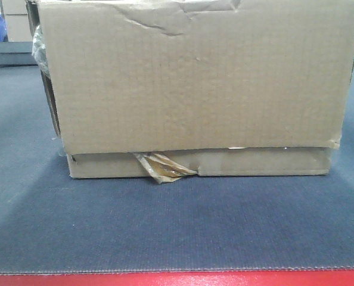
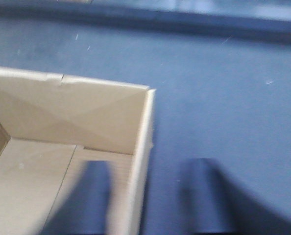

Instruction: Grab carton from right shelf to conveyor

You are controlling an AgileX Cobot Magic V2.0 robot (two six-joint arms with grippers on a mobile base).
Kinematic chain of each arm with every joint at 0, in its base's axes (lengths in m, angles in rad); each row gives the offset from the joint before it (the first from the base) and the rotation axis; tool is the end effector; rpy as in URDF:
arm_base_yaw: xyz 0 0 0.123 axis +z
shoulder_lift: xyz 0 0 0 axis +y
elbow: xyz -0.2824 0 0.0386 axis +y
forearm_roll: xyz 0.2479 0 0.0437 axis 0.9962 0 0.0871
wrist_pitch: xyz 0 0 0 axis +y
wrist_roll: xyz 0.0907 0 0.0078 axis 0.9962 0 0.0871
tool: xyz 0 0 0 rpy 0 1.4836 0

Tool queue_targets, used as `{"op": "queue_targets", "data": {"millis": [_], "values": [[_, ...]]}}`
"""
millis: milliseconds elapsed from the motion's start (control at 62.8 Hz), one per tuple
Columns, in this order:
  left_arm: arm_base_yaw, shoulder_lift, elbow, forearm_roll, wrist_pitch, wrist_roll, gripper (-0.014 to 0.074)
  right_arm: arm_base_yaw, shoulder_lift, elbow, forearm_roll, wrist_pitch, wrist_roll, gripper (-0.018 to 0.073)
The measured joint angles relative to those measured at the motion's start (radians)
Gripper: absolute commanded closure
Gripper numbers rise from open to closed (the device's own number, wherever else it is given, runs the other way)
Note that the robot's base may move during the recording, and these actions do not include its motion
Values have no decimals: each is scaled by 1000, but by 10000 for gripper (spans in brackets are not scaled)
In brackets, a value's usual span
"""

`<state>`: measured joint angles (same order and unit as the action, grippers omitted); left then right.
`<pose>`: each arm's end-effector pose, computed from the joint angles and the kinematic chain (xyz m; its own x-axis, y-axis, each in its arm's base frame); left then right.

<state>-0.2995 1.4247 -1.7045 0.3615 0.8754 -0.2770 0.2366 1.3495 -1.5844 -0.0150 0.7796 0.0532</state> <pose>0.2950 -0.0652 0.4783 -0.4390 0.0960 -0.8933 0.0360 0.9954 0.0892 0.2804 0.0666 0.4669 -0.4385 -0.0620 -0.8966 -0.2067 0.9778 0.0335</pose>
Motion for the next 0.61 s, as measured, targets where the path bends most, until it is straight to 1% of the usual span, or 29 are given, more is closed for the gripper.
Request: {"op": "queue_targets", "data": {"millis": [48,64,127,143,159,239,319,398,494,606], "values": [[17,-32,30,0,0,0,443,-24,-30,2,0,14,0,645],[26,-43,41,0,0,0,488,-31,-38,6,0,17,0,641],[51,-91,107,-1,-3,0,605,-60,-73,30,0,18,0,627],[58,-102,123,-4,-7,0,631,-67,-85,39,-2,18,0,626],[65,-113,141,-7,-12,0,638,-78,-94,54,-1,18,0,626],[109,-175,256,-31,-58,0,592,-114,-136,129,-3,11,0,627],[147,-246,371,-68,-114,0,594,-140,-177,231,-6,-16,0,627],[178,-314,491,-102,-177,0,596,-148,-219,353,-7,-60,0,627],[198,-389,627,-124,-256,0,596,-150,-270,508,-7,-125,0,627],[203,-492,803,-142,-337,0,596,-151,-340,692,-7,-204,0,627]]}}
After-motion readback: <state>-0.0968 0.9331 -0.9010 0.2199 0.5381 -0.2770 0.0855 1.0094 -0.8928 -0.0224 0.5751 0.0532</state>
